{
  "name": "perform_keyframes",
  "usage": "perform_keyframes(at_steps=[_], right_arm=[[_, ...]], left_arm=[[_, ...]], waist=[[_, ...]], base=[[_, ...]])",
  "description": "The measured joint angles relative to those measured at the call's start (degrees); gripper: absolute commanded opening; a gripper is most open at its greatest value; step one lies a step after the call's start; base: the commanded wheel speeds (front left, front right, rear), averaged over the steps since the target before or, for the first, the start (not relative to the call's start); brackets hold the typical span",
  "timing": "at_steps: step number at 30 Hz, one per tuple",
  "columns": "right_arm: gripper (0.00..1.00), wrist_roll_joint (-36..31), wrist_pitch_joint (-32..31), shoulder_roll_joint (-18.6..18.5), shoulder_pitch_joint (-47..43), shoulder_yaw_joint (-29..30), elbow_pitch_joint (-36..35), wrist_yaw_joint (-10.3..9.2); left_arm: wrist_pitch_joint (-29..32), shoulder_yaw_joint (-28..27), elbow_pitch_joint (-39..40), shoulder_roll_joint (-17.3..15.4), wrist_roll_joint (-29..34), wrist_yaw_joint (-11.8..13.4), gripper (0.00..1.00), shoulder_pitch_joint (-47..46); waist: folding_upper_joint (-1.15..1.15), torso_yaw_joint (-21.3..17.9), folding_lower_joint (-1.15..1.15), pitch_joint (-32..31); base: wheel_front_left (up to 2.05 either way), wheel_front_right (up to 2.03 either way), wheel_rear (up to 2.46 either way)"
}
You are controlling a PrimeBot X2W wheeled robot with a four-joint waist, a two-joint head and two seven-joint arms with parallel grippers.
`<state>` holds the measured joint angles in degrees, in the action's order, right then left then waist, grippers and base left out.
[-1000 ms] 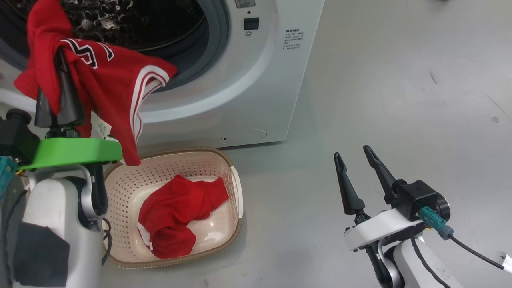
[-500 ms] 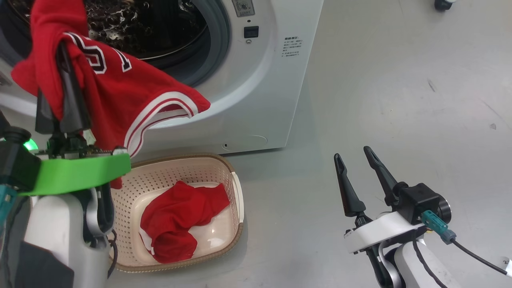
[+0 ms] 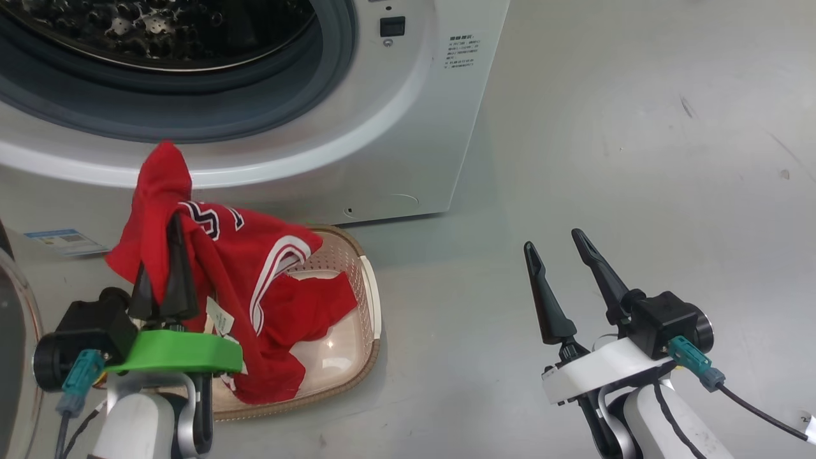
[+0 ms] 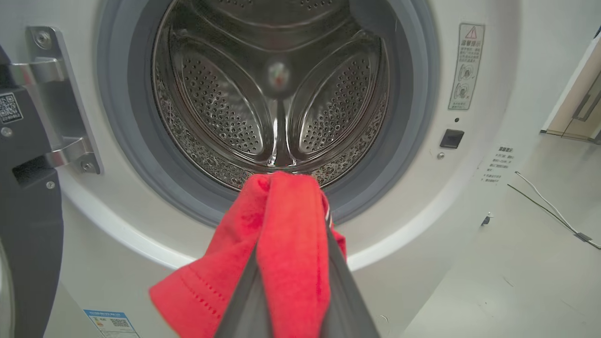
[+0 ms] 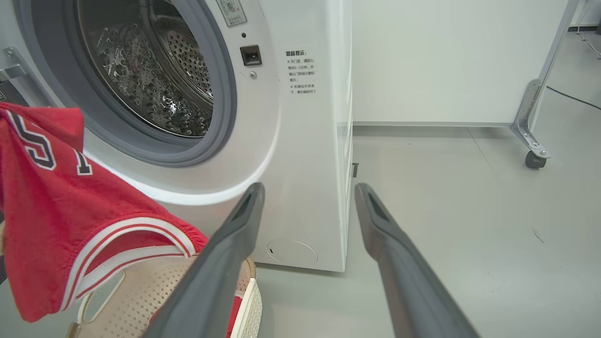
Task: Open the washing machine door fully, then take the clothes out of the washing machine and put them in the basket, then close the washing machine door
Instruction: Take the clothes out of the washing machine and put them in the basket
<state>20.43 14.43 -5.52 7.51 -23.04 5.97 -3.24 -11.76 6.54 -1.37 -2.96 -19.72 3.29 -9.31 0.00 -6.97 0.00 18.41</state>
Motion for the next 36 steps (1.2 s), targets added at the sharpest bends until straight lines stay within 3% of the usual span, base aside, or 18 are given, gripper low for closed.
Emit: perform_keyframes(at_steps=[13, 20, 36], right_arm=[[1.0, -0.36, 0.0, 0.26, 0.63, -0.16, -2.34, -0.01], [1.0, -0.36, 0.0, 0.69, 2.77, -0.96, -3.78, -0.01], [1.0, -0.32, 0.0, 1.83, 9.09, -2.02, -3.67, 0.63]], left_arm=[[1.68, 0.62, -8.55, 0.05, -2.43, -0.19, 0.0, -0.16], [3.77, 0.45, -14.27, -0.02, -3.48, -1.35, 0.0, -5.21], [8.88, -0.2, -29.13, -4.14, -3.39, -3.22, 0.0, -16.38]], waist=[[0.0, -1.49, 0.0, 5.65], [0.0, -2.46, 0.0, 10.47], [0.0, -5.95, 0.01, 21.6]], base=[[0.0, 0.0, 0.0], [0.0, 0.0, 0.0], [0.0, 0.0, 0.0]])
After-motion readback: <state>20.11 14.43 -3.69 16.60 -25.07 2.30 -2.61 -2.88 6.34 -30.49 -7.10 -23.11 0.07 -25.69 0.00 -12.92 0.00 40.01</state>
